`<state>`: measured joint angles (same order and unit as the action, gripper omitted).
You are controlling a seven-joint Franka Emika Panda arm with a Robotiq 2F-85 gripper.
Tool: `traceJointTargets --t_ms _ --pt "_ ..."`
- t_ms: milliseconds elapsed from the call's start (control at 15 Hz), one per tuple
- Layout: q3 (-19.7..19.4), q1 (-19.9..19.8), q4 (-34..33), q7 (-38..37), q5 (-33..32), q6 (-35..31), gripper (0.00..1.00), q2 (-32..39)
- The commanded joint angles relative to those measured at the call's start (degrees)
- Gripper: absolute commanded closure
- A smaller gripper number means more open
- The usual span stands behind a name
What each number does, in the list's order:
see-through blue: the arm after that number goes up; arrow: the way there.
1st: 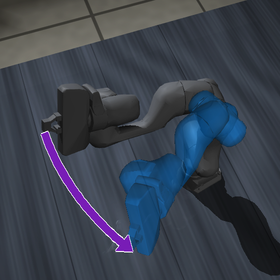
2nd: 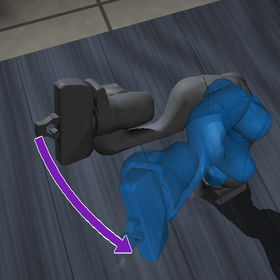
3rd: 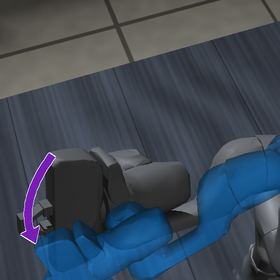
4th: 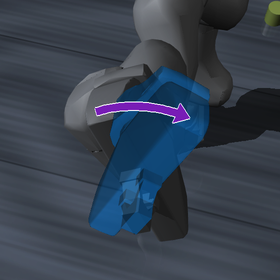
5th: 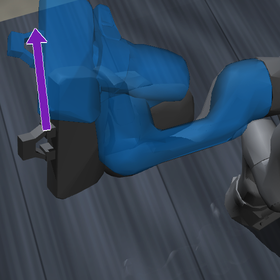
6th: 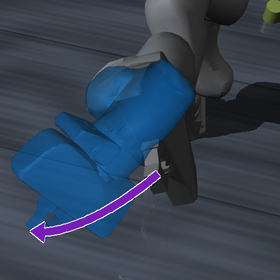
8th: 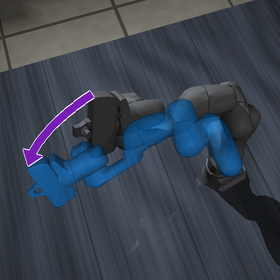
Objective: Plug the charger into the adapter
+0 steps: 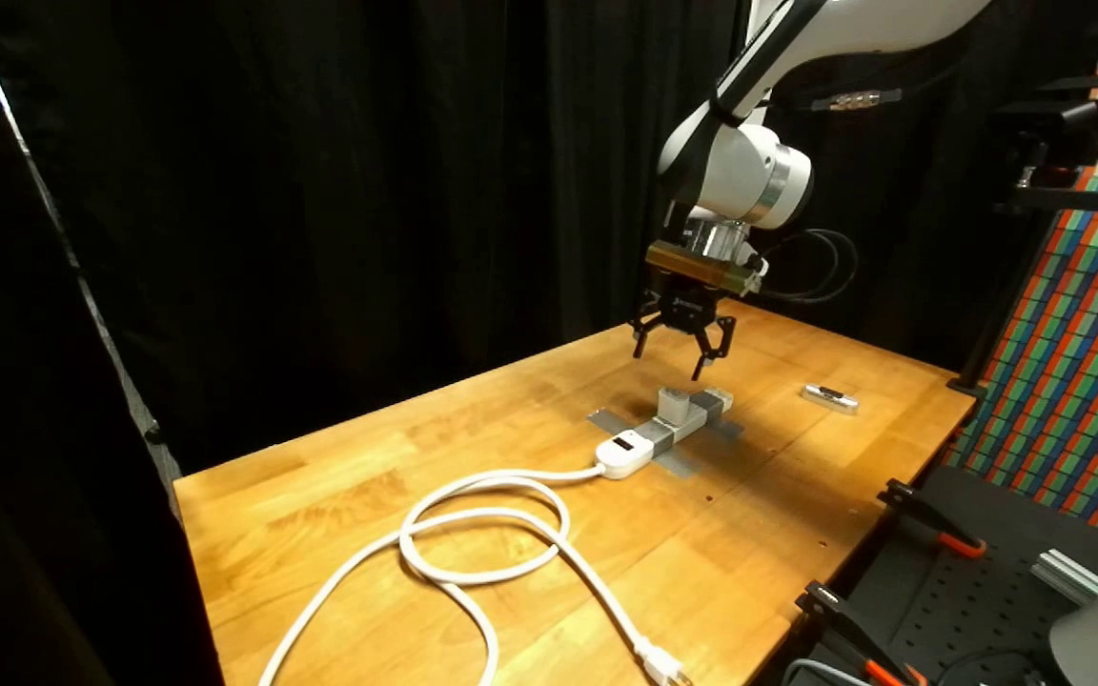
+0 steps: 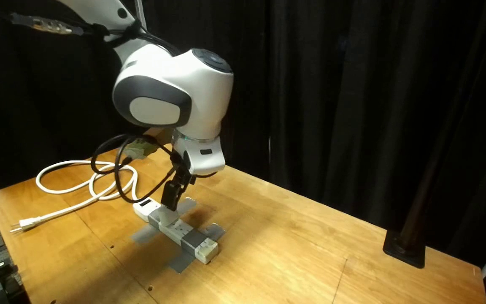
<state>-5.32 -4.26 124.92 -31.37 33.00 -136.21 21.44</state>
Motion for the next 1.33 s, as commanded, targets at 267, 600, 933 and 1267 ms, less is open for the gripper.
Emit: traceJointTargets --t_ms 267,600,933,1267 --pt "-7.19 13.37 11.5 -22.45 -28.61 -15.6 0.49 -8.12" --pt "-12.03 19.26 11.38 -44.39 -49.57 -12.11 0.87 -8.24" --pt "-6.52 16.69 11.62 -49.35 -49.1 -7.67 0.9 -11.17" --pt "-1.87 13.91 10.32 -50.53 -45.87 -1.72 0.88 -11.55"
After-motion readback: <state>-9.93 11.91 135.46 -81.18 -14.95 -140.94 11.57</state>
